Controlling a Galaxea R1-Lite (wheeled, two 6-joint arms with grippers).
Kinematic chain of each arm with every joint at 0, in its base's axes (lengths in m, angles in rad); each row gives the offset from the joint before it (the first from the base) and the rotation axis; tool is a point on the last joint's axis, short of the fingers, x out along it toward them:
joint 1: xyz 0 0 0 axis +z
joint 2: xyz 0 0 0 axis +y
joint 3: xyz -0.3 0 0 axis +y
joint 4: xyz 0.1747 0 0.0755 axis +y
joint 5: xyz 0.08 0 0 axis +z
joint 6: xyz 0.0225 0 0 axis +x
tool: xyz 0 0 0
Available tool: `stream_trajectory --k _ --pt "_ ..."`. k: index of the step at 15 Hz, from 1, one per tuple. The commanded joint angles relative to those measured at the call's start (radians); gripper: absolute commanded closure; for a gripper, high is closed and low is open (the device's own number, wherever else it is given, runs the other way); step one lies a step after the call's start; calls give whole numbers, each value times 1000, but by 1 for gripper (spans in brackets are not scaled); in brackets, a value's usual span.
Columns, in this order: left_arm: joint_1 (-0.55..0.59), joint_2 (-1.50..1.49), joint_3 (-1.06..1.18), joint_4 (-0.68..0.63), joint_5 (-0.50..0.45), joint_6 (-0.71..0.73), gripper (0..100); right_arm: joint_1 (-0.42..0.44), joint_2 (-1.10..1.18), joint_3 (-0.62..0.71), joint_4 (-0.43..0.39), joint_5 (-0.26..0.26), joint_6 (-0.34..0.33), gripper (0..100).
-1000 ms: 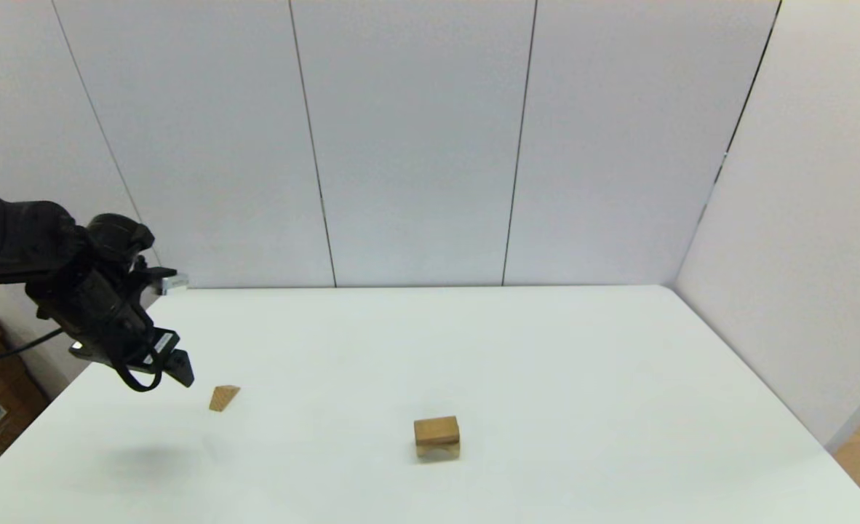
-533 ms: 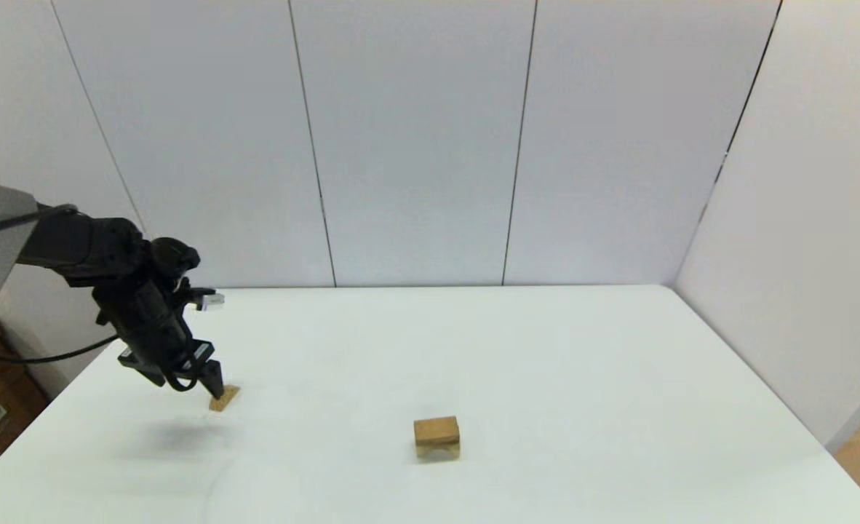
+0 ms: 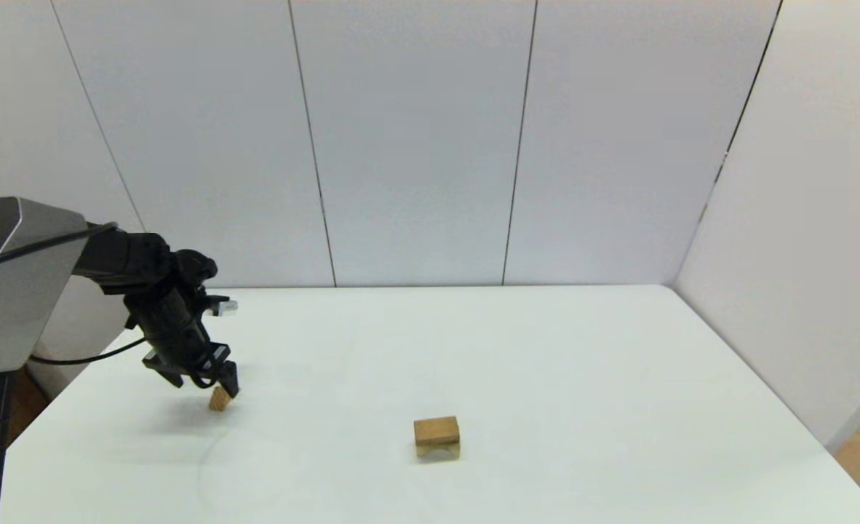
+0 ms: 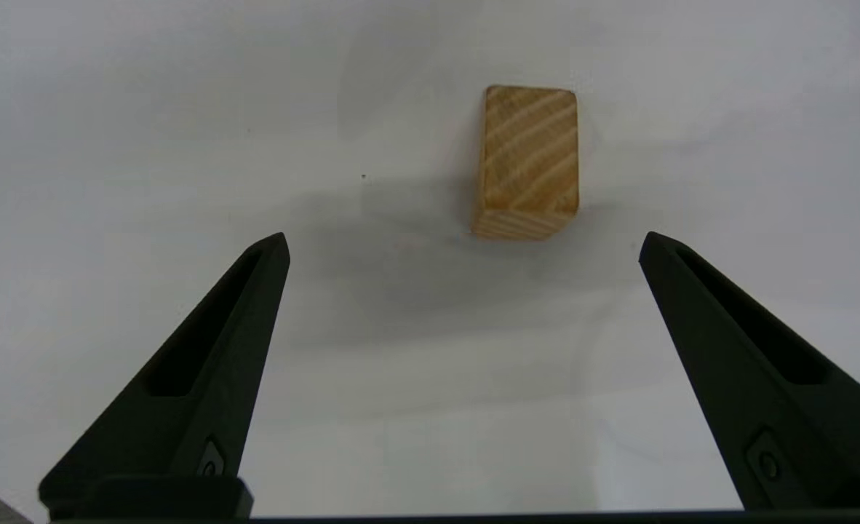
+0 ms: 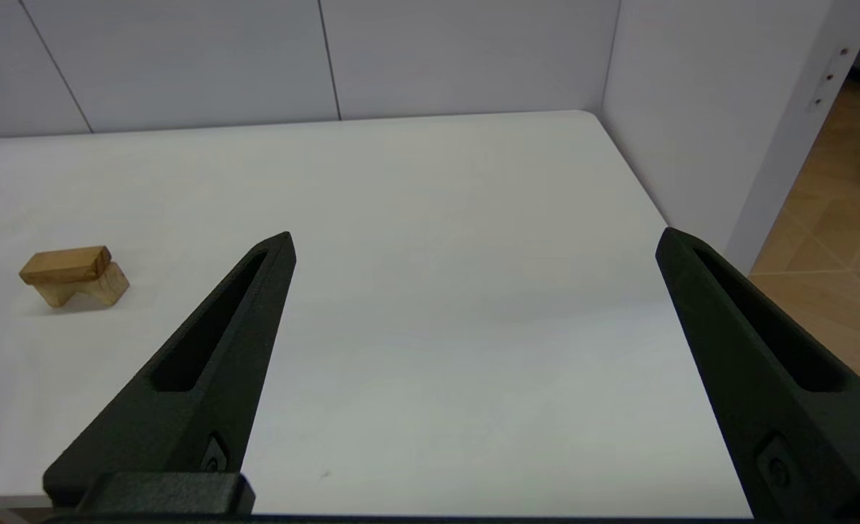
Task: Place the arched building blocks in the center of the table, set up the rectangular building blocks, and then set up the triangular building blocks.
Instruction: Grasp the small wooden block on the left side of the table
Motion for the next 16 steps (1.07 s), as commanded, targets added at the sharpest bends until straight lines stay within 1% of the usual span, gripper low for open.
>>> stream_trajectory --k 1,8,9,16 --pt "-1 32 -10 4 0 2 0 1 0 0 0 0 1 0" --pt "-6 56 -38 4 1 4 0 1 0 0 0 0 1 0" --pt "-6 57 -41 4 0 5 100 1 0 0 0 0 1 0" --pt "-9 69 -41 6 -2 7 100 -1 0 0 0 0 1 0"
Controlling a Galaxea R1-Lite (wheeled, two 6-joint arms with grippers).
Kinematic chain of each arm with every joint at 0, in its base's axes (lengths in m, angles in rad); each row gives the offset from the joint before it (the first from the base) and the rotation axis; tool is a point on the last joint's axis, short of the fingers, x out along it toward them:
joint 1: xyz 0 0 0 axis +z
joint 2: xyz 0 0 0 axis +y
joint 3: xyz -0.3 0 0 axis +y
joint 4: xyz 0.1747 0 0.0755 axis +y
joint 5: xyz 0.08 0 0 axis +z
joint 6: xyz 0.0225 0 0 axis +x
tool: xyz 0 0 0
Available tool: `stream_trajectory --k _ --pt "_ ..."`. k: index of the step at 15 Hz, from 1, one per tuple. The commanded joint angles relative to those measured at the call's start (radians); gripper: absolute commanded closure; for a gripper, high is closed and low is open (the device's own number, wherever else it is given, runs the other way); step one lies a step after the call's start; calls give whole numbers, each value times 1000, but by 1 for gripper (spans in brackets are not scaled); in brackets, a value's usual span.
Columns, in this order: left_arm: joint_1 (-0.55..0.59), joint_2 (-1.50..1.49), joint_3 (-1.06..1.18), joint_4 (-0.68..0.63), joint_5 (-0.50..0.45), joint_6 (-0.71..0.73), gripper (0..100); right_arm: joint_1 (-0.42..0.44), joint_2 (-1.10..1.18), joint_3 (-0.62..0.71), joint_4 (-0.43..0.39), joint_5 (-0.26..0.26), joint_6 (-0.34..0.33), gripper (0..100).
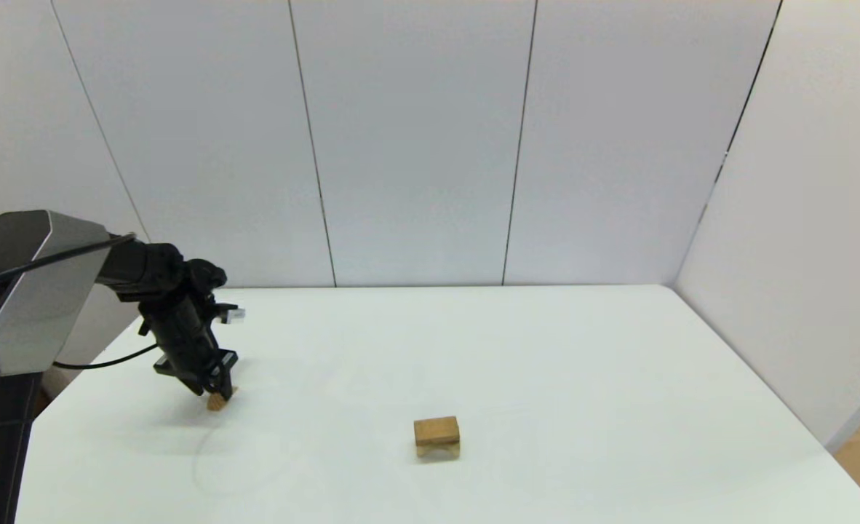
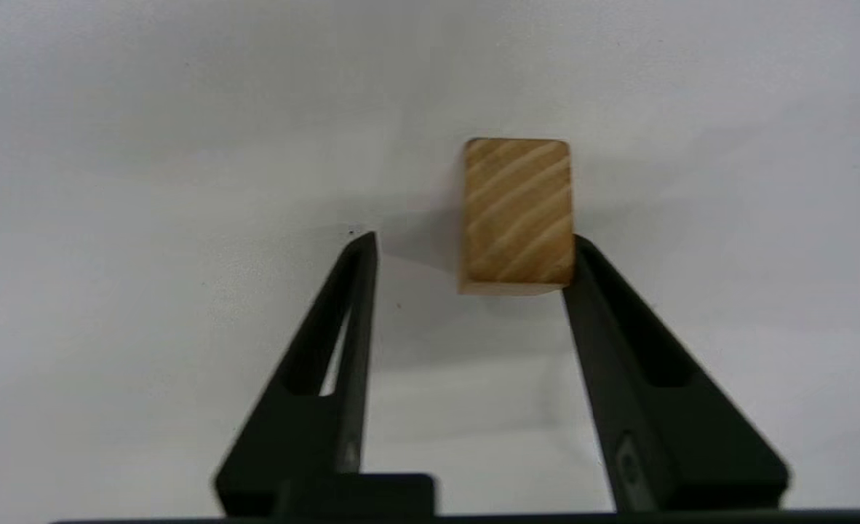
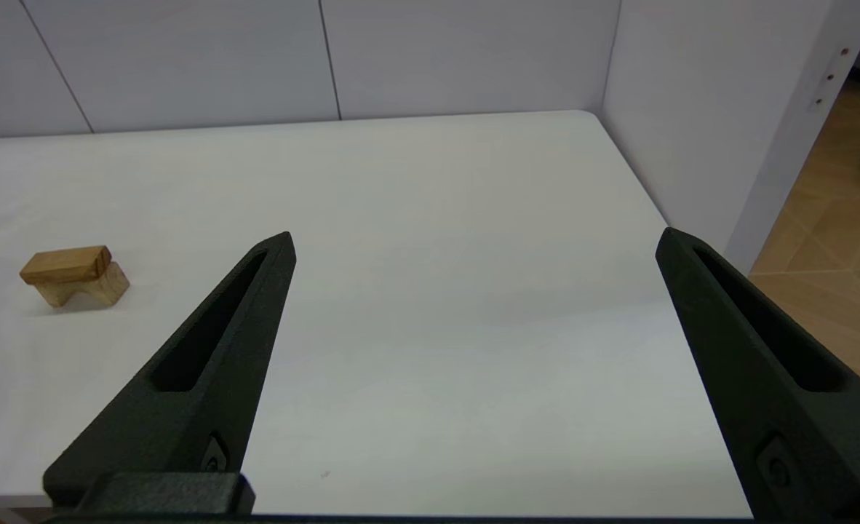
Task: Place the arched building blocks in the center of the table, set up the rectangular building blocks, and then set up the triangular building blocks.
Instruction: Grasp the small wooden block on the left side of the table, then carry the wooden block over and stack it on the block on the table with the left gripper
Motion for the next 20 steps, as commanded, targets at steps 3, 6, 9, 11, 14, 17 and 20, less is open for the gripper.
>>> stream_trajectory --k 3,6,9,11,14,17,20 --pt "-1 -8 -1 25 -2 0 100 1 0 0 -1 0 0 0" --pt "-16 -37 -1 27 -3 6 100 1 0 0 -1 0 0 0" --pt "-56 -106 1 30 -8 70 100 -1 0 0 -1 0 0 0" --pt "-81 -160 8 38 -34 144 100 1 0 0 -1 0 0 0" --pt "-124 -232 -1 102 -85 262 100 -1 0 0 -1 0 0 0" --pt "-208 -295 -1 173 -111 415 100 -1 0 0 -1 0 0 0" --pt "-320 -324 -24 265 -160 470 100 1 0 0 -1 0 0 0"
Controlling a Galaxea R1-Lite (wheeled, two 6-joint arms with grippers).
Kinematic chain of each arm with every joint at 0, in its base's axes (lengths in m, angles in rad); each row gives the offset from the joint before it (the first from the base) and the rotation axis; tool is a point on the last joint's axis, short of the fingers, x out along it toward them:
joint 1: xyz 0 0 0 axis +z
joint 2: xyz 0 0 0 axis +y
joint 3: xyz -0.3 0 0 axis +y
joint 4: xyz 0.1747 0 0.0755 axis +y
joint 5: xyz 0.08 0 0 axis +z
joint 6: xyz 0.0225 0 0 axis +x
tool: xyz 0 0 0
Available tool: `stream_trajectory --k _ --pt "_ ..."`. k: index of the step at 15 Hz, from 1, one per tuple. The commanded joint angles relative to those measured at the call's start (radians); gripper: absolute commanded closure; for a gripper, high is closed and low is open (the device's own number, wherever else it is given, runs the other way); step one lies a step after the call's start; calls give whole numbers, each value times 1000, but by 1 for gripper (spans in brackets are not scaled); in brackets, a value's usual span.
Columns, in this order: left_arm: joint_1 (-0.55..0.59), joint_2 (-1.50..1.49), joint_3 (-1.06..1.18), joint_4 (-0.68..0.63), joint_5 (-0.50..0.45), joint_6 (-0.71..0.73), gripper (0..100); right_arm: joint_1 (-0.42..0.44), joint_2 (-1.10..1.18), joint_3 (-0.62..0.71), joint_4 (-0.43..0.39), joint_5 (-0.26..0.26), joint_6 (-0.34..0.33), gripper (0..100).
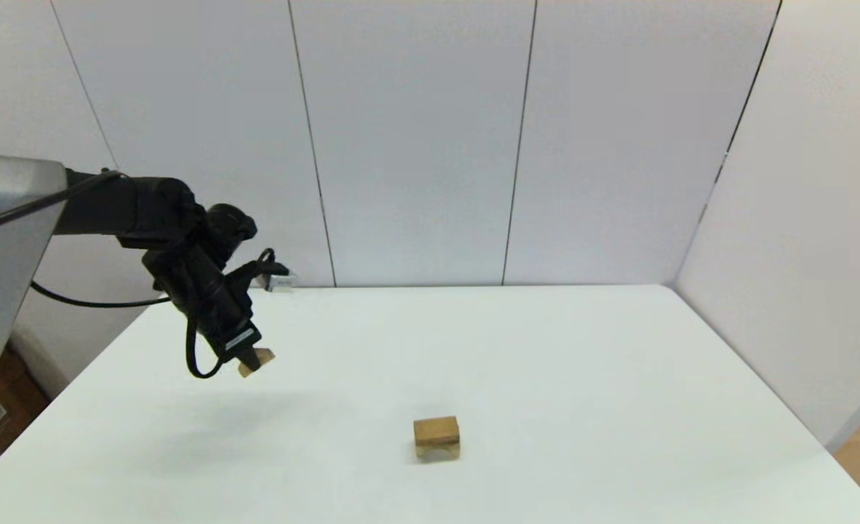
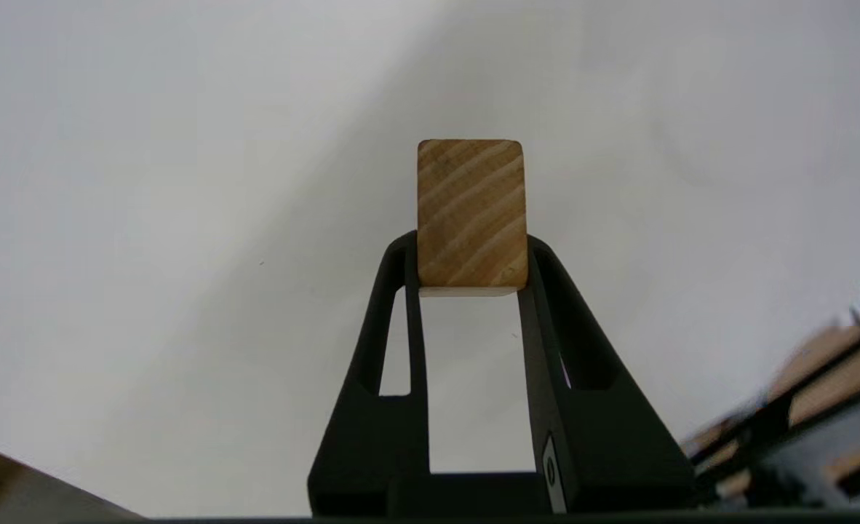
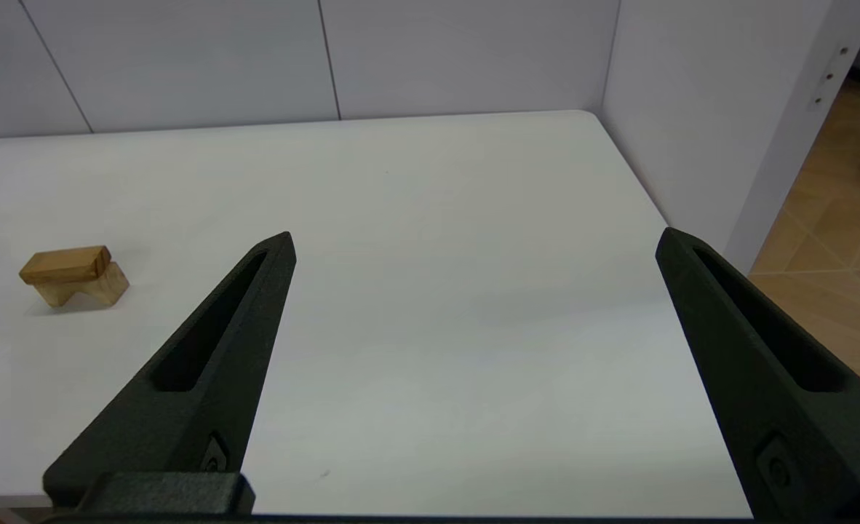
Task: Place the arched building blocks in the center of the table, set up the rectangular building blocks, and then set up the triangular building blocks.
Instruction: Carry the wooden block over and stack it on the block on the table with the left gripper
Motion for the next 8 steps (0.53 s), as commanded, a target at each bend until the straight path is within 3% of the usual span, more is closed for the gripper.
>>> stream_trajectory --k 1,8 --pt "-148 -58 -51 120 -70 47 100 1 0 0 -1 1 0 0" --pt "-388 4 -172 154 -97 87 100 -1 0 0 -1 -1 0 0"
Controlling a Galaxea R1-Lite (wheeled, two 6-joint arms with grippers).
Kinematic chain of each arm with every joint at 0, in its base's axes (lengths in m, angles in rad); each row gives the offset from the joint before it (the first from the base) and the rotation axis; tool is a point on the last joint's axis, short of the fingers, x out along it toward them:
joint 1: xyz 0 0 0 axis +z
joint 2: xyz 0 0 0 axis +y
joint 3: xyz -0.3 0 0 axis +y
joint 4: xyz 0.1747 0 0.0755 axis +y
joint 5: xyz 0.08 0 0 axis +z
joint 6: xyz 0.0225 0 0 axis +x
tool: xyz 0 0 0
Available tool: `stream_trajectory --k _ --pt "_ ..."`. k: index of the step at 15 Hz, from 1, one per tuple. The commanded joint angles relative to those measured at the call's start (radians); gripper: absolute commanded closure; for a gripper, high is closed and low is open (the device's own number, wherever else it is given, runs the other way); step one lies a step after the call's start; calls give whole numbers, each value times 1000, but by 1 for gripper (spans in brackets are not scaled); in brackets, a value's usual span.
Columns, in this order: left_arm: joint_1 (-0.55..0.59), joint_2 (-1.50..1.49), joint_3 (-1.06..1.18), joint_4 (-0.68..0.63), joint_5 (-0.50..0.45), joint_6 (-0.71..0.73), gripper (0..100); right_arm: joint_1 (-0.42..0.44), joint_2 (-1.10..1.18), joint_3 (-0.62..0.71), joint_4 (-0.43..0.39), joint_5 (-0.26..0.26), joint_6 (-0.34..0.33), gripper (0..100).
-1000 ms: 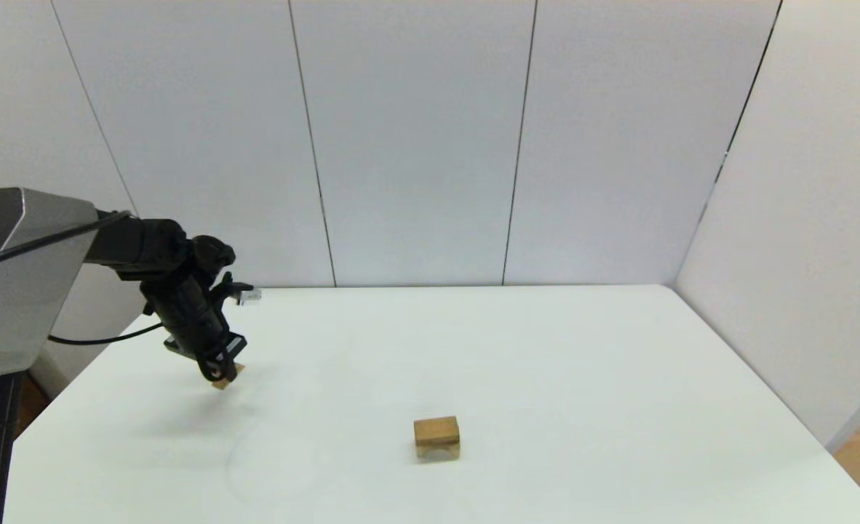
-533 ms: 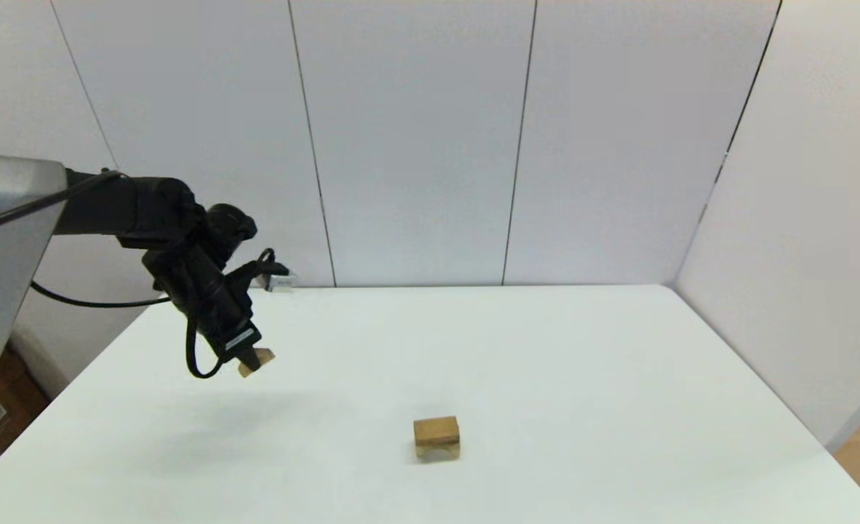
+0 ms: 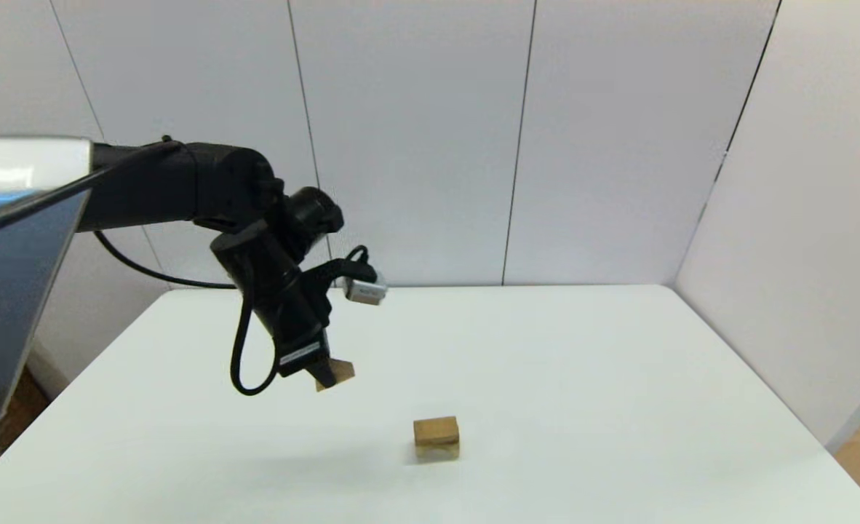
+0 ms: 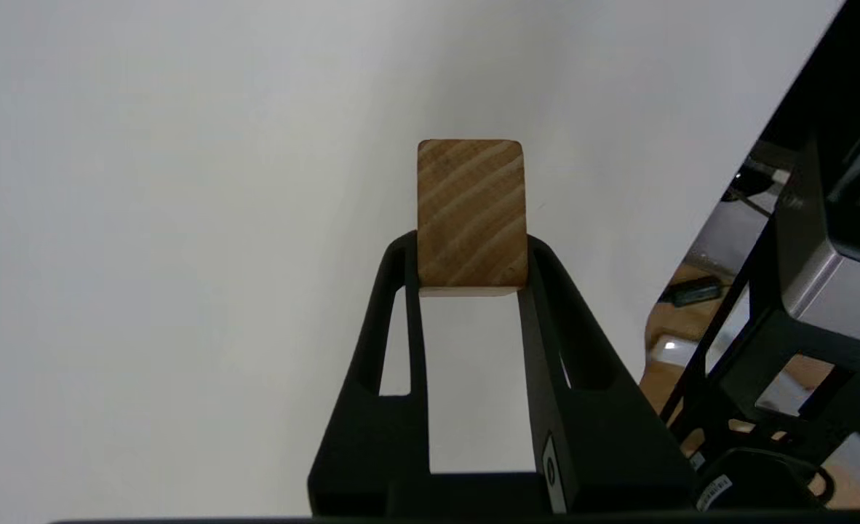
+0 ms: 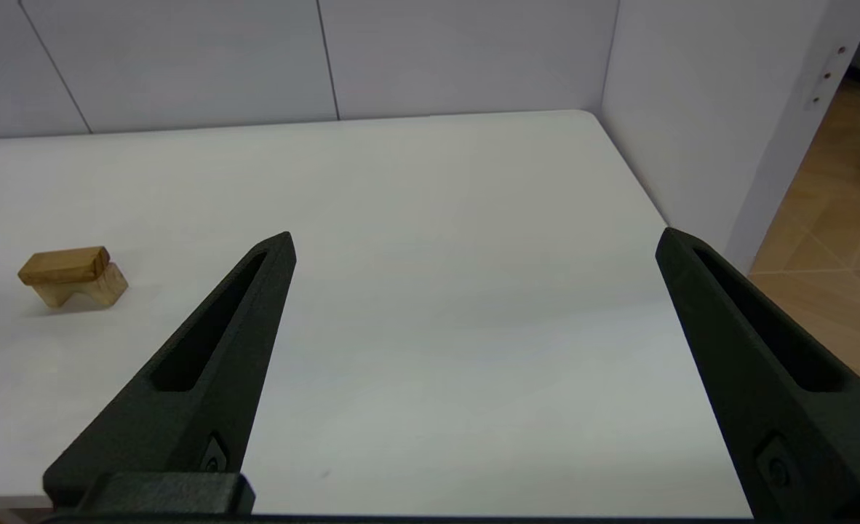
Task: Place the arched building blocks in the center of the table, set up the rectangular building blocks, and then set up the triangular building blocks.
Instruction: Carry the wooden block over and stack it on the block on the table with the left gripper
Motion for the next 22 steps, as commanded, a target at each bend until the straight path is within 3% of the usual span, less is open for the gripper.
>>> stream_trajectory --k 1,10,19,22 --pt "-104 59 -67 6 -1 5 100 1 0 0 -1 0 1 0" --pt "-244 195 -122 -1 5 5 100 -1 0 0 -1 0 1 0" --pt "-253 270 -123 -188 51 27 100 1 0 0 -1 0 1 0" --pt "-253 283 -123 -192 72 64 100 1 0 0 -1 0 1 0"
